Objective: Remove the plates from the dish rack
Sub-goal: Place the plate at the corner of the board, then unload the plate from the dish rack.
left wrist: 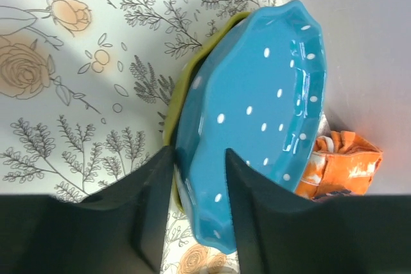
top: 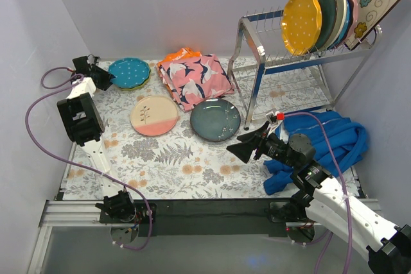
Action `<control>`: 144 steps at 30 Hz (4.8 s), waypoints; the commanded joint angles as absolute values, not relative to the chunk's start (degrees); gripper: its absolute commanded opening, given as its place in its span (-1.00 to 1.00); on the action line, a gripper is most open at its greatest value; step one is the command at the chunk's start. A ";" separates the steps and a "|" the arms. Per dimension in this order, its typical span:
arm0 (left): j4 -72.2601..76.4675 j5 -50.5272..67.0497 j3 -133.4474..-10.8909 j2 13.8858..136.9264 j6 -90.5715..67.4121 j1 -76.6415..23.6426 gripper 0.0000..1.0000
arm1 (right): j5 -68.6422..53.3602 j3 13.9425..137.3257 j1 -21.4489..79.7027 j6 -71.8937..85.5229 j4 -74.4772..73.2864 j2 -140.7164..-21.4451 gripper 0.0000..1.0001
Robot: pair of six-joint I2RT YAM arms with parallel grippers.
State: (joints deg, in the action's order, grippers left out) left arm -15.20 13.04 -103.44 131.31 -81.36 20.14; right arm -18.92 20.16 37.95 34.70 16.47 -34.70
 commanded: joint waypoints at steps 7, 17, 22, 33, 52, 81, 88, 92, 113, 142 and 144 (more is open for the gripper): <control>-14.77 11.60 -103.71 125.86 -81.04 20.92 -0.65 | -19.25 22.68 38.23 33.49 19.07 -34.72 0.87; -14.33 10.11 -101.25 125.69 -81.65 20.92 -0.68 | -19.07 22.59 38.23 33.40 19.16 -34.45 0.86; -14.94 9.05 -100.72 124.11 -81.83 20.92 -0.40 | -19.07 22.59 38.23 33.31 19.07 -34.45 0.86; -11.69 11.42 -91.33 111.10 -84.19 20.66 0.00 | -19.51 23.20 38.23 32.78 18.37 -34.37 0.82; 8.17 18.98 -50.22 68.66 -83.06 -9.83 0.22 | -18.81 25.22 38.32 29.01 13.63 -29.80 0.85; 33.23 6.68 -21.53 48.16 -68.73 -44.21 0.24 | 35.85 78.27 38.15 -7.09 -2.46 -60.80 0.95; 35.51 10.54 -21.00 49.13 -71.98 -44.12 0.24 | 34.81 93.41 29.71 -9.93 -10.90 -71.10 0.95; 35.60 10.99 -20.83 48.26 -72.16 -44.12 0.24 | 31.04 99.99 25.23 -8.54 -16.16 -73.47 0.94; 37.09 12.48 -20.30 48.78 -74.18 -44.12 0.24 | 17.58 104.23 12.66 -5.10 -16.61 -80.42 0.95; 37.00 12.83 -20.48 49.31 -74.27 -44.21 0.23 | 8.00 104.24 6.07 -5.18 -15.47 -86.40 0.29; 36.74 12.66 -20.48 48.96 -74.18 -44.12 0.23 | 8.09 104.06 5.98 -5.45 -15.38 -86.13 0.20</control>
State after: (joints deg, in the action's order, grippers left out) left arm 36.51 12.23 -20.03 49.21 -74.46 -44.01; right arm 8.19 103.72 6.46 -4.73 -17.47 -86.63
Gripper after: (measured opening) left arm 0.618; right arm 0.630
